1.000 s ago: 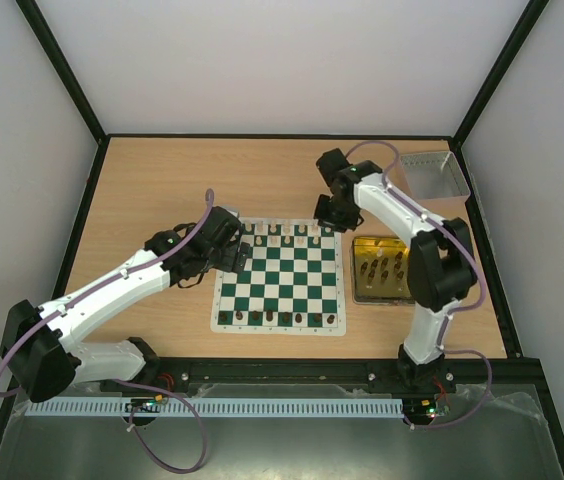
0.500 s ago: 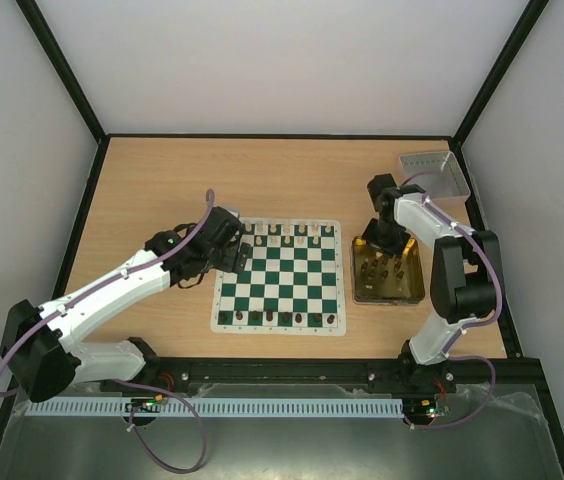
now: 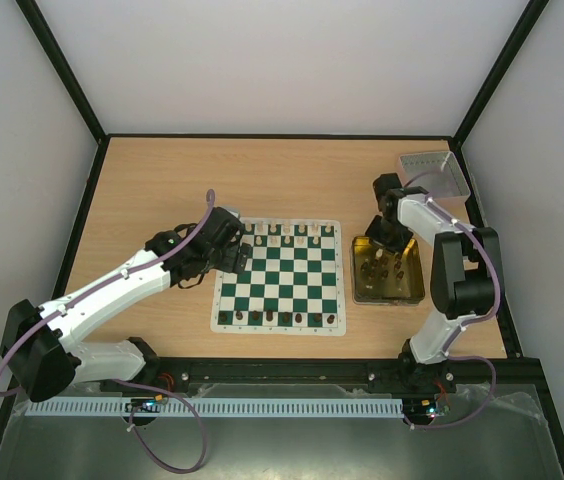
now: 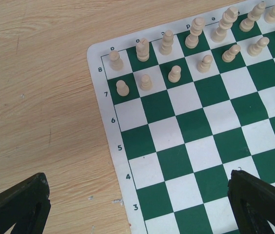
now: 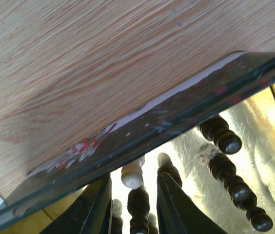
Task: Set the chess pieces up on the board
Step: Pick up the chess piece from the storage box.
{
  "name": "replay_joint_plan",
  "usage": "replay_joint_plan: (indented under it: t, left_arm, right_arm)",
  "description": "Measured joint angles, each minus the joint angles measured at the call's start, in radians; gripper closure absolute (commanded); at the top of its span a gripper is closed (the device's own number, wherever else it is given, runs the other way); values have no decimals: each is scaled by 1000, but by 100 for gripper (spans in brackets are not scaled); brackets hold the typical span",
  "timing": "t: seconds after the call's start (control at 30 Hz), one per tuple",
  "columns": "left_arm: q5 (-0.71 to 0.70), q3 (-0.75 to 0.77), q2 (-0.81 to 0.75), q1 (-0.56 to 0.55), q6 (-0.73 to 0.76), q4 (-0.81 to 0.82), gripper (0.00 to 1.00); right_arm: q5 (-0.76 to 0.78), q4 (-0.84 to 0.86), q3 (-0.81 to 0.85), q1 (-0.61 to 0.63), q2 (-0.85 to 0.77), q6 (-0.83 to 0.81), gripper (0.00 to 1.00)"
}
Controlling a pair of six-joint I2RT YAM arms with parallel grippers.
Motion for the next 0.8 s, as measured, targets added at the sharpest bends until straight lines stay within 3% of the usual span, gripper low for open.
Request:
replay_joint_plan:
  t: [0.5, 0.8]
  left_arm:
    - [0, 0, 9, 0, 0, 0, 1]
    - [0, 0, 10, 0, 0, 0, 1]
  right_arm:
    - [-29, 37, -1, -27, 45, 0, 77]
    - [-40, 42, -1, -27, 50, -2, 88]
